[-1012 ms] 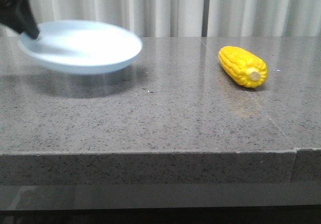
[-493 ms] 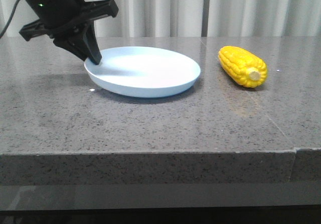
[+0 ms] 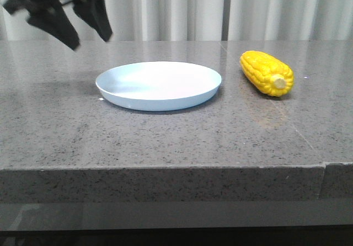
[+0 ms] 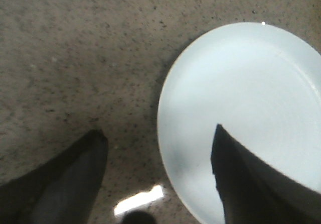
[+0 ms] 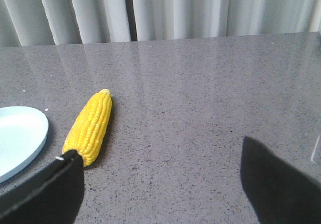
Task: Place corn on plate with both arms
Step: 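Release the plate and lift the left gripper away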
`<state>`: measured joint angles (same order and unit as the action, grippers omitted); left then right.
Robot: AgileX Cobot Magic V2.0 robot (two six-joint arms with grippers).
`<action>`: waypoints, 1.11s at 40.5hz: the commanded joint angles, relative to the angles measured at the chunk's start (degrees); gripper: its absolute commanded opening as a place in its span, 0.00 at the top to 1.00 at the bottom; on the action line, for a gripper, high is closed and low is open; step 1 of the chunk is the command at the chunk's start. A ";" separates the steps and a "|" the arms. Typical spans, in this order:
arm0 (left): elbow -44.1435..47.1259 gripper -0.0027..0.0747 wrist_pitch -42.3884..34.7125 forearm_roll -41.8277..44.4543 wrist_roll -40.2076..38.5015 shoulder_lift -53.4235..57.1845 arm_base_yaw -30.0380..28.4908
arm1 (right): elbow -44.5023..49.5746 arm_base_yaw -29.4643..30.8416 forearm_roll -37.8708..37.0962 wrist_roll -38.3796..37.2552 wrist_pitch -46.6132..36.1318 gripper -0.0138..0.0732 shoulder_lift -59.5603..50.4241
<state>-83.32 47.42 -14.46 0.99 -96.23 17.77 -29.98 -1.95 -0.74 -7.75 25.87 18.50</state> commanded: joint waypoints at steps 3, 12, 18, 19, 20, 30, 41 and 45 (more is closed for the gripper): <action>-1.10 0.40 0.56 5.17 -1.83 8.37 -2.12 | -2.24 0.30 -0.13 0.42 -4.91 0.09 0.70; 7.02 0.71 0.71 12.10 -4.58 19.65 -6.34 | -2.24 0.30 -0.13 0.42 -4.91 0.09 0.70; 14.50 0.92 -2.54 12.23 -4.58 28.13 -7.33 | -2.24 0.30 -0.13 0.42 -4.91 0.09 0.70; 16.16 0.95 -3.31 12.23 -4.58 29.38 -7.33 | -2.24 0.30 -0.13 0.42 -4.91 0.09 0.70; 17.84 0.97 -4.44 11.92 -4.58 31.00 -7.33 | -2.24 0.30 -0.13 0.42 -4.91 0.09 0.70; 33.10 0.99 -14.64 11.15 -4.19 46.72 -7.33 | -2.24 0.30 -0.13 0.42 -4.91 0.09 0.70; 50.05 0.99 -25.98 11.37 -2.24 67.98 -7.33 | -2.24 0.30 -0.13 0.42 -4.91 0.09 0.70; 54.50 0.99 -26.83 11.85 -0.64 75.32 -7.33 | -2.24 0.30 -0.13 0.42 -4.91 0.09 0.70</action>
<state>-30.33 26.52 -2.54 -0.99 -25.85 10.49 -29.98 -1.95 -0.74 -7.75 25.87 18.50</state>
